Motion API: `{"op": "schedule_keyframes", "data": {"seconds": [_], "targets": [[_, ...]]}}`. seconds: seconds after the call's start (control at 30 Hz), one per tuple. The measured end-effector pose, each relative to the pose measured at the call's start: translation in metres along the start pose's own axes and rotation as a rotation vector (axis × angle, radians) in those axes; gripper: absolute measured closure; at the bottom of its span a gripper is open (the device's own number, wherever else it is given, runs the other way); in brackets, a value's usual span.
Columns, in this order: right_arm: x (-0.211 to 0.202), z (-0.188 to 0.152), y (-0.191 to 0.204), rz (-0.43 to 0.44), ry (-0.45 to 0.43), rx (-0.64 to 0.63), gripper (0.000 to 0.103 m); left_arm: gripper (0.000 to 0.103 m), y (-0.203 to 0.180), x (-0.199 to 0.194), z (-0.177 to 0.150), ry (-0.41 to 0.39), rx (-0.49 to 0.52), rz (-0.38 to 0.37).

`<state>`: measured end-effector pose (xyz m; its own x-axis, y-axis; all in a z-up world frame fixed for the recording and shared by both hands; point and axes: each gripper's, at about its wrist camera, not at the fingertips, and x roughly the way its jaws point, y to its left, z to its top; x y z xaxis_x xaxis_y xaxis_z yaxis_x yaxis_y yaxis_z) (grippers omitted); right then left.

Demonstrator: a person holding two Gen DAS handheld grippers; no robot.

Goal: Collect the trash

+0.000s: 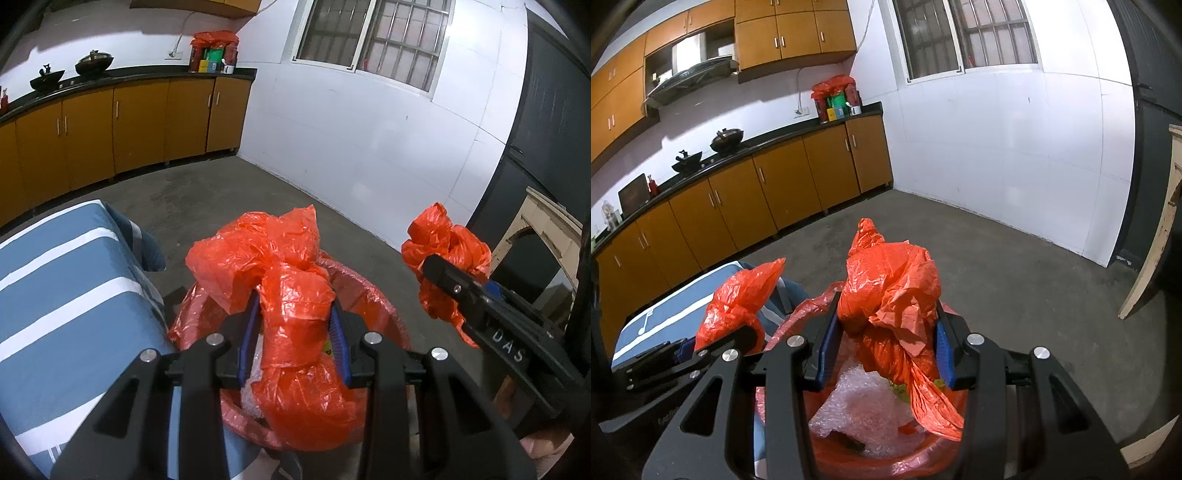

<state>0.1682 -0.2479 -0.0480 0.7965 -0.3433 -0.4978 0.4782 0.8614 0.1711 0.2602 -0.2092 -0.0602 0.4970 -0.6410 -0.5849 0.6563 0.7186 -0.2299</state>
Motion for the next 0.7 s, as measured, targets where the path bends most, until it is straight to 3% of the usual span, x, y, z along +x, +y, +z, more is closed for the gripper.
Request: {"op": "schedule_keyframes", "data": {"seconds": [0.37, 0.53, 0.7], "targets": [[0.003, 0.007, -0.007, 0.019, -0.007, 0.029, 0.058, 0.066, -0.001, 0.004, 0.004, -0.001, 0.006, -0.002], [0.004, 0.006, -0.012, 0.051, -0.003, 0.056, 0.046, 0.053, 0.002, 0.007, 0.005, 0.004, -0.007, 0.008], [0.001, 0.006, -0.013, 0.046, -0.009, 0.065, 0.043, 0.050, 0.012, 0.008, 0.002, 0.013, -0.025, 0.032]]}}
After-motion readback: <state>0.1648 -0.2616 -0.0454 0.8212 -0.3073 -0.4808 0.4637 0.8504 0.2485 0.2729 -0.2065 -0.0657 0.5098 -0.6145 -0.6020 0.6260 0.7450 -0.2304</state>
